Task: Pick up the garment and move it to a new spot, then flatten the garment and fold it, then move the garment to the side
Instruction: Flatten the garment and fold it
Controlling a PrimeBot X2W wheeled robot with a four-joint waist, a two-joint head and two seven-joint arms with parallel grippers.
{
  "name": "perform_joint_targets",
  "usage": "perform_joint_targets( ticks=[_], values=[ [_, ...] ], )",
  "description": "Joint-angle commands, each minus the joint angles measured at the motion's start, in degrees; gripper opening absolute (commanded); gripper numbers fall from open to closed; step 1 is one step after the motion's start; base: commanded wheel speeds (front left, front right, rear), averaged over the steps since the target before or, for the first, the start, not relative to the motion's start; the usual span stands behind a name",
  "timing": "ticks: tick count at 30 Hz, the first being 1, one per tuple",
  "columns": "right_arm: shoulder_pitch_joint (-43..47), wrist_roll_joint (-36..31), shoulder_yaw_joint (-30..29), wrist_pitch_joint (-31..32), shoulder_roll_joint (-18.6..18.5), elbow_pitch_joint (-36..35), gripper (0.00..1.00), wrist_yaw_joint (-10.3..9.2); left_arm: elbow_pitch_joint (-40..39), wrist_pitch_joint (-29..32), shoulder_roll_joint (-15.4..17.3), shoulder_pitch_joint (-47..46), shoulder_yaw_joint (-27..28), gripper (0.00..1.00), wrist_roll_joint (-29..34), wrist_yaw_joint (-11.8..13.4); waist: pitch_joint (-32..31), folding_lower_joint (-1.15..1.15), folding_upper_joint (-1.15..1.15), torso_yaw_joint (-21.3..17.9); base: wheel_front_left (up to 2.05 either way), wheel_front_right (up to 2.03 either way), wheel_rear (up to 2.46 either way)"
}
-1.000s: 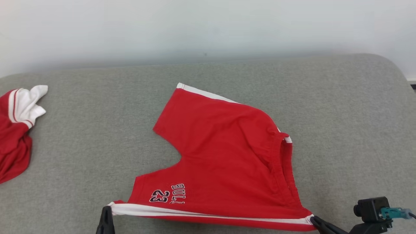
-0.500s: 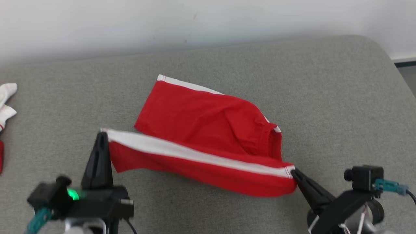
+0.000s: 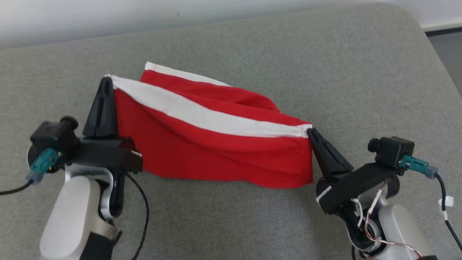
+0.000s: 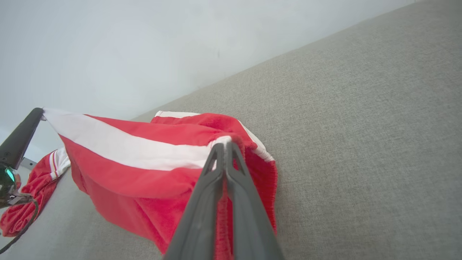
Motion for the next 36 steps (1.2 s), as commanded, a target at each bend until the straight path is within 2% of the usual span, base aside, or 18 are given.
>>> perform_joint_targets(
  ticks=[1, 10, 23, 24, 25, 26, 27, 31, 36],
  values=[
    [-0.9, -0.4, 0.1, -0.9, 0.4, 0.5, 0.00, -0.13, 0.8, -0.4, 0.2, -1.1, -0.1, 0.00, 0.7, -0.1, 1.6, -0.02, -0.01, -1.4, 0.00, 0.00, 0.00],
    [-5.6, -0.6, 1.5, -7.9, 2.3, 5.8, 0.00, -0.13, 8.5, -1.0, 1.4, -10.1, -0.3, 0.00, 2.6, -0.7, 4.4, -0.02, -0.01, -3.5, 0.00, 0.00, 0.00],
    [-12.2, 2.6, 4.4, -14.3, 3.3, 13.1, 0.00, -0.13, 19.2, -0.9, 3.4, -20.2, -2.9, 0.00, 7.3, 0.2, 9.0, -0.02, -0.01, -5.5, 0.00, 0.00, 0.00],
    [-12.7, 3.2, 5.2, -14.5, 3.4, 13.7, 0.07, -0.13, 20.2, -0.9, 3.5, -20.7, -3.1, 0.00, 7.6, 0.3, 9.1, -0.02, -0.01, -5.5, 0.00, 0.00, 0.00],
    [-13.1, 4.1, 5.9, -14.6, 3.4, 14.2, 0.89, -0.13, 21.1, -0.9, 3.6, -21.3, -3.2, 0.23, 7.9, 0.6, 9.2, -0.02, -0.01, -5.5, 0.00, 0.00, 0.00],
    [-13.1, 4.1, 5.9, -14.6, 3.4, 14.2, 0.89, -0.13, 21.1, -0.9, 3.6, -21.3, -3.2, 0.23, 7.9, 0.6, 9.2, -0.02, -0.01, -5.5, 0.00, 0.00, 0.00],
    [-13.3, 4.7, 6.5, -14.7, 3.4, 14.8, 1.00, -0.13, 21.9, -0.9, 3.7, -21.8, -3.3, 0.98, 8.1, 0.9, 9.3, -0.02, -0.01, -5.4, 0.00, 0.00, 0.00],
    [-14.1, 5.5, 7.3, -14.6, 3.3, 16.4, 1.00, -0.13, 23.8, -1.0, 3.5, -22.9, -3.8, 1.00, 8.8, 1.4, 9.1, -0.02, -0.01, -4.8, 0.00, 0.00, 0.00],
    [-11.3, 2.9, 4.6, -12.4, 3.2, 16.7, 1.00, -0.13, 23.4, -1.1, 4.0, -21.0, -2.8, 1.00, 8.9, 1.8, 7.3, -0.02, -0.01, -4.1, 0.00, 0.00, 0.00]
  ],
)
